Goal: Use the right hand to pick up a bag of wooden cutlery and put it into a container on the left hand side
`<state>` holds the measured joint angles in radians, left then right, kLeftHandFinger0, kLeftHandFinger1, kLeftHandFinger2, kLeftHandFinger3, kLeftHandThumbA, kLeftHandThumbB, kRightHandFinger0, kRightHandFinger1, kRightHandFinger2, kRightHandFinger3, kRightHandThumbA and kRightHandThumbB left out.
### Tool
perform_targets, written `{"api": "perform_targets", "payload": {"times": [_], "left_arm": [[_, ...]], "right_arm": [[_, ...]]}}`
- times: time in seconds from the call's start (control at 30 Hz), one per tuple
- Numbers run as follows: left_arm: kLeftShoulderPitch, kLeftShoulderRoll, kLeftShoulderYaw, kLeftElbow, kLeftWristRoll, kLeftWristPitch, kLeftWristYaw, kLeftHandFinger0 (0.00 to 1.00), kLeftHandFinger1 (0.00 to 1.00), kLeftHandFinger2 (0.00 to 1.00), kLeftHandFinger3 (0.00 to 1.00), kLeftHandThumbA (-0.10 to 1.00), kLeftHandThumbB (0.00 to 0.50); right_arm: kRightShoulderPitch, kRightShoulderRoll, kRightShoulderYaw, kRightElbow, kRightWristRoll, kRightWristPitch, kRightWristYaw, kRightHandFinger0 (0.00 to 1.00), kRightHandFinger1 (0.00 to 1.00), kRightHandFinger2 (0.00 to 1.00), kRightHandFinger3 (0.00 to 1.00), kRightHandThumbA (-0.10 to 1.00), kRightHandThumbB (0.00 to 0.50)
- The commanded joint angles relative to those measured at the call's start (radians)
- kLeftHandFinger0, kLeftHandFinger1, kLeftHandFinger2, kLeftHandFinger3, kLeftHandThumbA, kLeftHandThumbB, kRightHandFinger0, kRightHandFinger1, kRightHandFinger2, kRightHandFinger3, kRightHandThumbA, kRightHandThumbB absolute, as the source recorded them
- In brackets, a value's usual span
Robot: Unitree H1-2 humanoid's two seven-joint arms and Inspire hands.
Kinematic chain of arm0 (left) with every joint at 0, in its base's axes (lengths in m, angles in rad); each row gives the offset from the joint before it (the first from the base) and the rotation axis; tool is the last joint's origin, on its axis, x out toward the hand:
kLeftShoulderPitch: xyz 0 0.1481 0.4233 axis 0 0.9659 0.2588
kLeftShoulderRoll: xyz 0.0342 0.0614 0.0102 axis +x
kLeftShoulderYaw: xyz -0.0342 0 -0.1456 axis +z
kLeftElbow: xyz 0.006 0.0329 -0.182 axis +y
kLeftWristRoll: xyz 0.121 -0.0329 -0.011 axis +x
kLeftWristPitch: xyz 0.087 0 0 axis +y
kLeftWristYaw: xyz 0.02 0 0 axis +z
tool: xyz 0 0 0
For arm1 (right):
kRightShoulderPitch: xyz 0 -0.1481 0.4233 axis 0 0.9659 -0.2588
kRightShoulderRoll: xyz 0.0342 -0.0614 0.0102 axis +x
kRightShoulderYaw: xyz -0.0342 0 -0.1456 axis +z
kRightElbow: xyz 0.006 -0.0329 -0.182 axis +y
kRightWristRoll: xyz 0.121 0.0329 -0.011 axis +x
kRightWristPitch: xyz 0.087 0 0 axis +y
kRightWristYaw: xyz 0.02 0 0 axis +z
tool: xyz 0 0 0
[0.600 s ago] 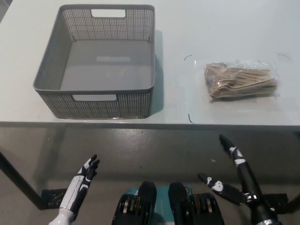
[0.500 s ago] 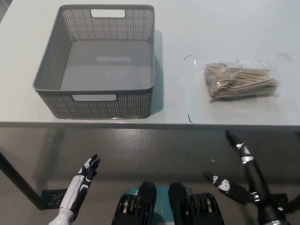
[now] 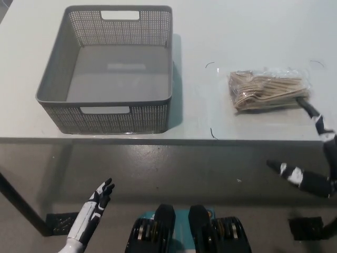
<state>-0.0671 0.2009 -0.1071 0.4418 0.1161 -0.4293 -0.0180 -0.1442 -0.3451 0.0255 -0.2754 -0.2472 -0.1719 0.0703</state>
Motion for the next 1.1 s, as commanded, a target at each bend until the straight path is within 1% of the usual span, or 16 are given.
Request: {"api": "perform_targets", "payload": {"times": [0.0,0.1,0.13,0.17,0.2,0.27,0.37,0.4,0.43,0.5,0.63,0.7,0.8,0.93,1.07], "left_arm": [[0.025,0.015,-0.005,-0.021,-0.019,-0.041,0.019,1.0,1.0,1.0,1.0,1.0,0.393],[0.026,0.013,-0.004,-0.018,-0.019,-0.041,0.021,1.0,1.0,1.0,1.0,1.0,0.399],[0.026,0.013,-0.004,-0.018,-0.02,-0.041,0.018,1.0,1.0,1.0,1.0,1.0,0.397],[0.029,0.014,-0.005,-0.018,-0.021,-0.041,0.017,1.0,1.0,1.0,1.0,1.0,0.398],[0.034,0.014,-0.005,-0.018,-0.022,-0.041,0.014,1.0,1.0,1.0,1.0,1.0,0.399],[0.032,0.013,-0.004,-0.016,-0.025,-0.041,0.013,1.0,1.0,1.0,1.0,1.0,0.4],[0.032,0.014,-0.008,-0.016,-0.016,-0.041,0.017,1.0,1.0,1.0,1.0,1.0,0.404],[0.03,0.015,-0.009,-0.016,-0.018,-0.041,0.016,1.0,1.0,1.0,1.0,1.0,0.403],[0.028,0.015,-0.008,-0.015,-0.018,-0.041,0.014,1.0,1.0,1.0,1.0,1.0,0.401],[0.025,0.014,-0.008,-0.011,-0.021,-0.041,0.011,1.0,1.0,1.0,1.0,1.0,0.401],[0.025,0.016,-0.009,-0.006,-0.021,-0.041,0.008,1.0,1.0,1.0,1.0,1.0,0.407],[0.03,0.014,-0.008,-0.004,-0.026,-0.041,0.005,1.0,1.0,1.0,1.0,1.0,0.4],[0.028,0.016,-0.011,0.0,-0.022,-0.041,0.01,1.0,1.0,1.0,1.0,1.0,0.401],[0.026,0.017,-0.013,0.0,-0.022,-0.041,0.007,1.0,1.0,1.0,1.0,1.0,0.4],[0.021,0.019,-0.015,0.002,-0.021,-0.041,0.002,1.0,1.0,1.0,1.0,1.0,0.395]], "right_arm": [[-0.137,-0.086,-0.006,-0.037,-0.066,0.211,0.11,1.0,1.0,1.0,1.0,0.79,0.5],[-0.232,-0.133,0.003,-0.005,-0.03,0.292,0.171,1.0,1.0,1.0,1.0,0.73,0.5],[-0.255,-0.144,0.007,0.005,-0.027,0.312,0.186,1.0,1.0,1.0,1.0,0.72,0.5],[-0.306,-0.16,0.022,0.039,-0.043,0.336,0.207,1.0,1.0,1.0,1.0,0.64,0.478],[-0.335,-0.168,0.035,0.06,-0.061,0.349,0.217,1.0,1.0,1.0,1.0,0.61,0.481],[-0.416,-0.203,0.076,0.132,-0.121,0.358,0.248,1.0,1.0,1.0,1.0,0.67,0.5],[-0.521,-0.243,0.138,0.25,-0.188,0.357,0.276,1.0,1.0,1.0,1.0,0.73,0.5],[-0.566,-0.252,0.162,0.305,-0.199,0.346,0.284,1.0,1.0,1.0,1.0,0.74,0.5],[-0.594,-0.253,0.175,0.338,-0.2,0.342,0.289,1.0,1.0,1.0,1.0,0.72,0.5],[-0.661,-0.261,0.223,0.398,-0.227,0.361,0.318,1.0,1.0,1.0,1.0,0.72,0.5],[-0.758,-0.263,0.298,0.519,-0.269,0.34,0.339,1.0,1.0,1.0,1.0,0.71,0.5],[-0.808,-0.259,0.346,0.584,-0.289,0.341,0.371,1.0,1.0,1.0,1.0,0.73,0.5],[-0.857,-0.259,0.396,0.658,-0.299,0.324,0.412,1.0,1.0,1.0,1.0,0.75,0.5],[-0.902,-0.263,0.444,0.723,-0.286,0.307,0.494,1.0,1.0,1.0,1.0,0.75,0.5],[-0.923,-0.269,0.484,0.736,-0.275,0.327,0.594,1.0,1.0,1.0,1.0,0.75,0.5]]}}
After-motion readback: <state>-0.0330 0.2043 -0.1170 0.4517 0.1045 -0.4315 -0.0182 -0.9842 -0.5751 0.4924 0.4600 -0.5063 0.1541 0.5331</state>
